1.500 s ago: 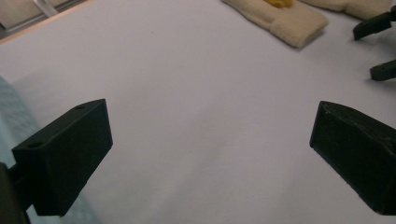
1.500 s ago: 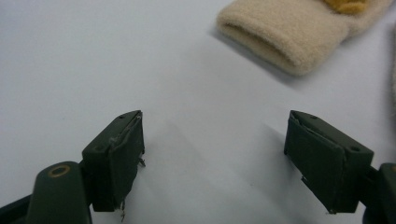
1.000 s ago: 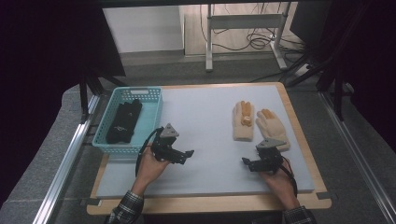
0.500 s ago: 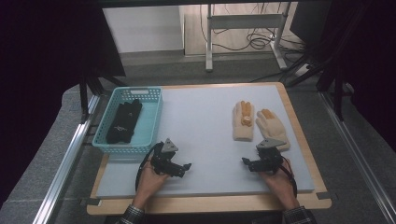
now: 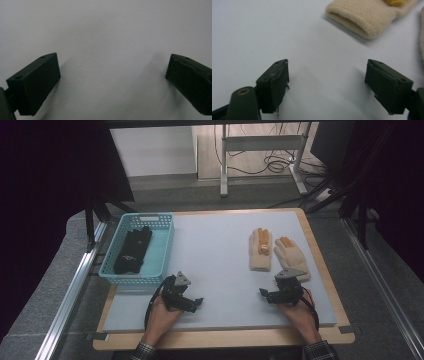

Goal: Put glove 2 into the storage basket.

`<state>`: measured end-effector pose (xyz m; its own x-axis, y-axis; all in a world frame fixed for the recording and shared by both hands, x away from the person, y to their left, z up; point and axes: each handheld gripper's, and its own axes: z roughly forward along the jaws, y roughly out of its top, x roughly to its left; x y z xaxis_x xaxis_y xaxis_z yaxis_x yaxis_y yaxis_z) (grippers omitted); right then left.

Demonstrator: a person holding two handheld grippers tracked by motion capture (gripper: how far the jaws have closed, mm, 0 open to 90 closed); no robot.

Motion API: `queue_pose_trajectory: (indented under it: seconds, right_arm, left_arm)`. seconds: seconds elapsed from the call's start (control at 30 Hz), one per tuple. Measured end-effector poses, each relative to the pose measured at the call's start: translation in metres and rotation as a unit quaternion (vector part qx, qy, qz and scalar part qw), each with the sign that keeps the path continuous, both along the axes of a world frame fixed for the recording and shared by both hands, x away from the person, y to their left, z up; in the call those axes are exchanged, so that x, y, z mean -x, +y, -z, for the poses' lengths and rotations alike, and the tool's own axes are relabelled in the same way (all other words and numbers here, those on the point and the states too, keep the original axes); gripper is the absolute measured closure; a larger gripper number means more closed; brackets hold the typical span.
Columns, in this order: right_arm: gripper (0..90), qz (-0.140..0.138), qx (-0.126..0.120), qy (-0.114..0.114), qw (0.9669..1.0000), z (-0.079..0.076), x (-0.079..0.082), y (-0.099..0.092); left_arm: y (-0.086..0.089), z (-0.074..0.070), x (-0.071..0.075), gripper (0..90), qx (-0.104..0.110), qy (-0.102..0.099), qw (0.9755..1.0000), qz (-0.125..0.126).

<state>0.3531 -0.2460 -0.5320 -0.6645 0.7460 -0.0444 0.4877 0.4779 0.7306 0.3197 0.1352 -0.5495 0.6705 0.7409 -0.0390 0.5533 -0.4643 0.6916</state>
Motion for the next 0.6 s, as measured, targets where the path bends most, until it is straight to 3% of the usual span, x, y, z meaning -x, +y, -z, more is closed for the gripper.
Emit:
queue_pose_trajectory:
  seconds: [0.2,0.3,0.6]
  right_arm:
    - [33.6,0.011,-0.009,0.0,0.9999,-0.002,0.002,-0.002]
    - [43.1,0.01,-0.017,0.012,0.9997,-0.006,0.0,-0.007]
    - [65.9,0.049,-0.035,0.005,0.9982,-0.036,-0.015,-0.046]
  left_arm:
    - [0.0,0.0,0.0,0.1,0.0,-0.001,1.0,-0.001]
    - [0.0,0.0,0.0,0.2,0.0,-0.001,1.0,-0.001]
    - [0.0,0.0,0.0,0.3,0.0,-0.001,1.0,-0.001]
